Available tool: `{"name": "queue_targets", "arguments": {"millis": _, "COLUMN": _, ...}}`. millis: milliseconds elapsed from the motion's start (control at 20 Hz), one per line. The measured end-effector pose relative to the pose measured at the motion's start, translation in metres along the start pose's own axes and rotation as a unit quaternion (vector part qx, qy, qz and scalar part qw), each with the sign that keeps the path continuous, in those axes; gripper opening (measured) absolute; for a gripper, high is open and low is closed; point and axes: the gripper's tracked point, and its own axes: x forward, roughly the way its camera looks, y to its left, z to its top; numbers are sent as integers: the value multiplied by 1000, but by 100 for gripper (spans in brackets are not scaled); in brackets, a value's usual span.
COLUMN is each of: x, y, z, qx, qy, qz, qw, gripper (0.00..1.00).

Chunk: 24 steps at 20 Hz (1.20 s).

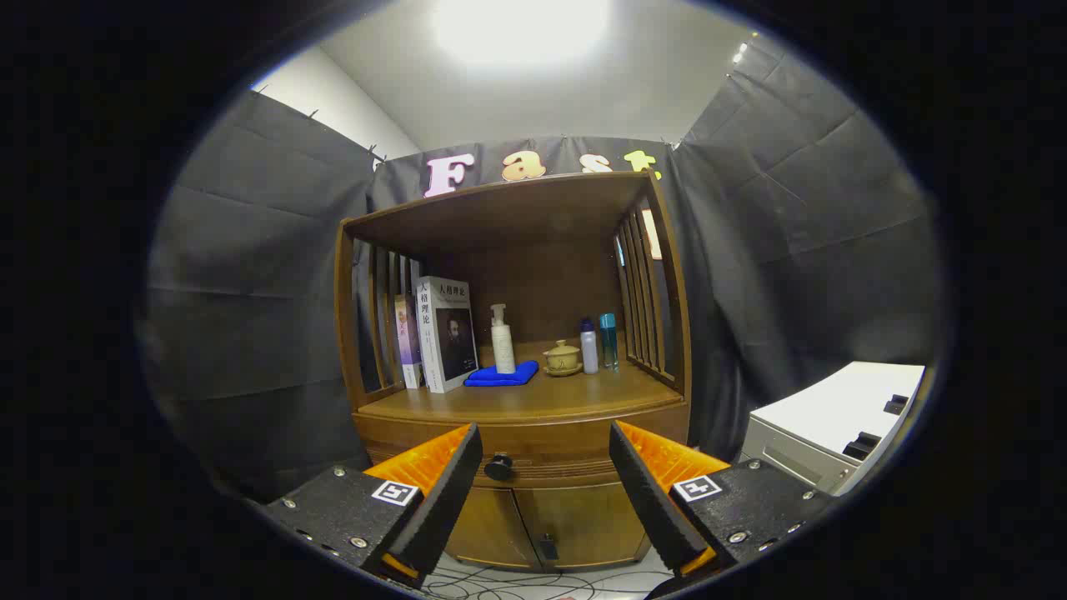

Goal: Pull open the drawer, take out the items inside it, and place them on the countertop above the cabinet.

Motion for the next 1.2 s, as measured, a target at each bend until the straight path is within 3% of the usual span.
{"name": "queue_targets", "arguments": {"millis": 800, "x": 29, "y": -5, "z": -16, "qx": 7, "qy": 6, "qz": 3, "qw": 1000, "gripper": 95}}
{"name": "queue_targets", "arguments": {"millis": 1200, "x": 68, "y": -4, "z": -15, "qx": 24, "qy": 16, "qz": -2, "qw": 1000, "gripper": 95}}
